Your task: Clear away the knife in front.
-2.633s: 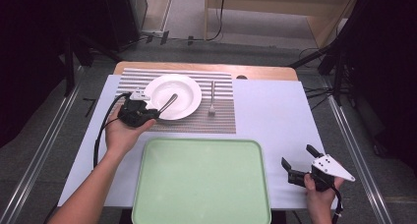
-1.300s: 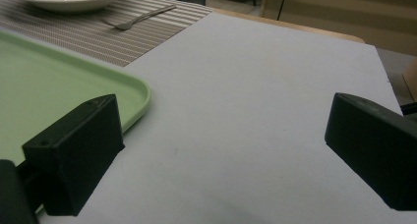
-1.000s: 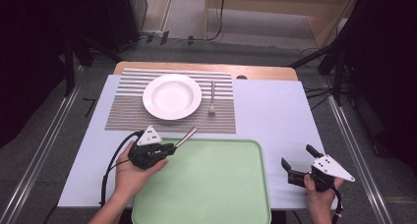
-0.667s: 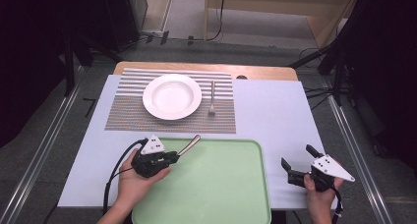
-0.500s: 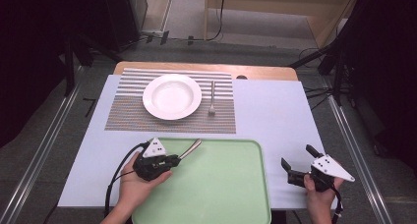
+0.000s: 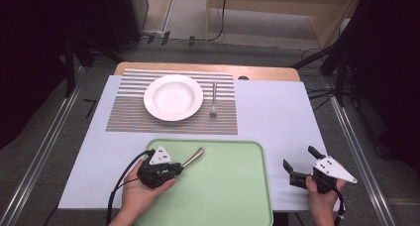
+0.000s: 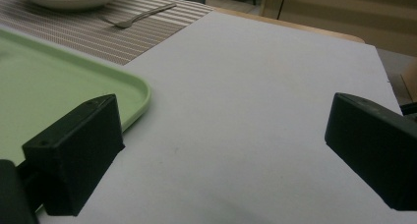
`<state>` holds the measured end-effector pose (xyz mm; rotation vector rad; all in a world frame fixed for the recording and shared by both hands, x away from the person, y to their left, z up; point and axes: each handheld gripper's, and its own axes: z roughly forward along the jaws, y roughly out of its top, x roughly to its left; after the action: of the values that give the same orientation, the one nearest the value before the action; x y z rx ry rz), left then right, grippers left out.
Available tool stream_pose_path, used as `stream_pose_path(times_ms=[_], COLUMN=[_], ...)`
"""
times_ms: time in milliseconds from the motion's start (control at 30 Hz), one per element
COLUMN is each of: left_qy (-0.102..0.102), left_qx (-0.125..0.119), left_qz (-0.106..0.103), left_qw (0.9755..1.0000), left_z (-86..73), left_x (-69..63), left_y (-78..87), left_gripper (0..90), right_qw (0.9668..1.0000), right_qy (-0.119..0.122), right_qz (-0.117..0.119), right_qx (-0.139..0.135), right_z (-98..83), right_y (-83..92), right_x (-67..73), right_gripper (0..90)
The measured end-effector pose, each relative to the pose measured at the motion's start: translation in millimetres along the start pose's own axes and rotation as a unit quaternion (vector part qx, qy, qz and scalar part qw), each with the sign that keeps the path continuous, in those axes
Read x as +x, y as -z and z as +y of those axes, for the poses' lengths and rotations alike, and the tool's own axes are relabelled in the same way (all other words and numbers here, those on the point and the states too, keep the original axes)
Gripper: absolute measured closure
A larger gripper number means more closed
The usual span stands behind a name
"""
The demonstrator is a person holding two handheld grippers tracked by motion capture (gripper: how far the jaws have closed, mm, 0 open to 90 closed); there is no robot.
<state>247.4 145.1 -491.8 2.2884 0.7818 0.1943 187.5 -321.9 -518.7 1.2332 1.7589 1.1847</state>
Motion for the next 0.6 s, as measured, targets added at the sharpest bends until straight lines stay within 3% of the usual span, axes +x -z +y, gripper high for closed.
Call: stream_pose_path(times_ms=[167, 600], left_qy=[-0.007, 0.008], left_qx=[0.012, 0.018], left_qz=[0.001, 0.000], left_qw=[0.9999, 0.9998], left_z=[-1.6, -7.9], left_x=[-6.2, -20.4], left_y=[-3.7, 1.2], left_gripper=[79.2, 78.9], right_qw=[1.0000, 1.0000], right_qy=[0.000, -0.003], right_qz=[0.000, 0.000], right_qx=[0.000, 0.003], right_z=[0.0, 0.1], right_y=[0.0, 0.0], right_x=[0.0, 0.8], right_gripper=[0.1, 0.2])
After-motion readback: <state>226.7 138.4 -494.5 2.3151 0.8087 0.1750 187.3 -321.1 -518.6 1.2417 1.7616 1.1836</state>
